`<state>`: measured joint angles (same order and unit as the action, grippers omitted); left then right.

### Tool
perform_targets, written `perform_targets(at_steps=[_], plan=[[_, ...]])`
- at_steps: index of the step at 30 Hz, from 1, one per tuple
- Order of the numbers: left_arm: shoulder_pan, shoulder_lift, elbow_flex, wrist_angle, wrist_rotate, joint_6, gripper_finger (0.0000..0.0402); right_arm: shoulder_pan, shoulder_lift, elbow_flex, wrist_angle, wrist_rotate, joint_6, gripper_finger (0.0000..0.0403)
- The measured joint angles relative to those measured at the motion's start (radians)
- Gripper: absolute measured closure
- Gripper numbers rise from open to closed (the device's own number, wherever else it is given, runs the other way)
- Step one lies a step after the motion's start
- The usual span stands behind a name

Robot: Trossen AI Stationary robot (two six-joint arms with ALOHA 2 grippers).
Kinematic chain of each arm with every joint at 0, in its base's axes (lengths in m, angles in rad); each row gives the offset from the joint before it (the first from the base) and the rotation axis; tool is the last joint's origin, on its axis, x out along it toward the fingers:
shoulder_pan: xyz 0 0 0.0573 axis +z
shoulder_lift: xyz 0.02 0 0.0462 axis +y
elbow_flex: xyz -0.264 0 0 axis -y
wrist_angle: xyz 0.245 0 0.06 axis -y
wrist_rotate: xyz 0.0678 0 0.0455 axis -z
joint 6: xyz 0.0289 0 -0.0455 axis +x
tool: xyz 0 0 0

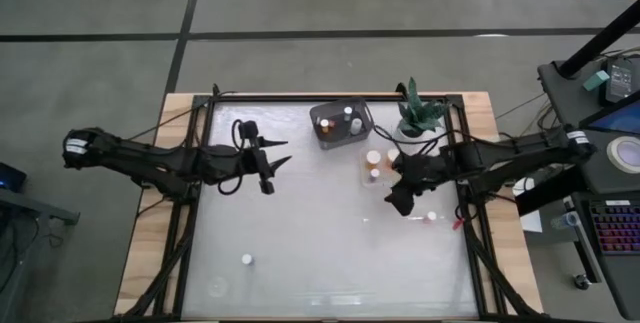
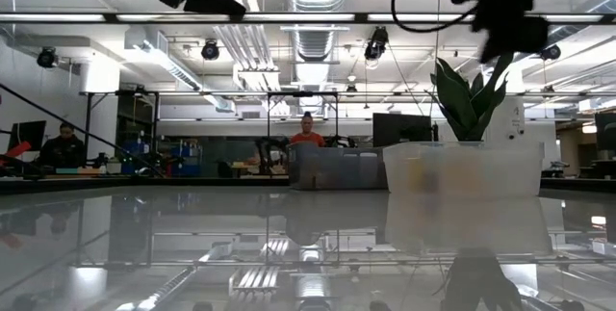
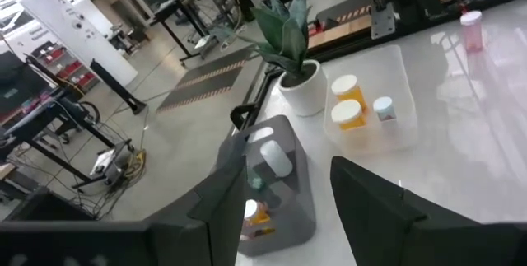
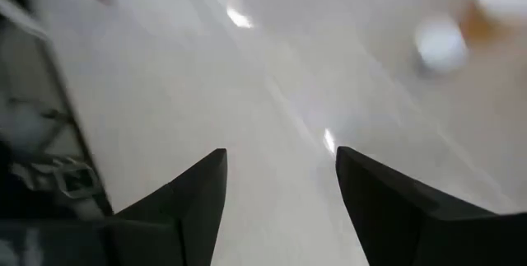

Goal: Pick and place medicine bottles into bin by pill shape (circle, oval)
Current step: Put the small pink pill bottle into the black bin

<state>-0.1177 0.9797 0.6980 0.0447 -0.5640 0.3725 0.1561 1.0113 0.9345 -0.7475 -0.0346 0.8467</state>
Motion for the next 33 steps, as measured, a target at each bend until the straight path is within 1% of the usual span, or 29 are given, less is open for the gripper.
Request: perform_targets(at_steps=[6,9,12,18,23,27,33], plan=[[0.000,-0.014,-0.012,-0.002,0.000,-0.002,0.0240,0.052,0.091,0.135,-0.355,-0.028,0.193,0.0184],[0.000,-0.014,-0.021,-0.003,0.000,-0.001,0.0240,0.088,0.119,0.182,-0.473,-0.047,0.282,0.0184],[0.000,-0.014,-0.029,-0.001,0.000,0.000,0.0240,0.135,0.131,0.210,-0.546,-0.052,0.374,0.0184],[0.000,-0.017,-0.034,-0.002,0.000,0.004,0.0240,0.231,0.114,0.183,-0.588,-0.055,0.556,0.0184],[0.000,-0.017,-0.034,-0.002,-0.001,0.006,0.0240,0.265,0.096,0.120,-0.586,-0.054,0.665,0.0184],[0.000,-0.017,-0.034,-0.002,-0.001,0.009,0.0240,0.263,0.090,0.075,-0.581,-0.071,0.686,0.0176],[0.000,-0.028,-0.034,-0.003,-0.002,0.008,0.0240,0.263,0.091,0.002,-0.571,-0.073,0.686,0.0140]])
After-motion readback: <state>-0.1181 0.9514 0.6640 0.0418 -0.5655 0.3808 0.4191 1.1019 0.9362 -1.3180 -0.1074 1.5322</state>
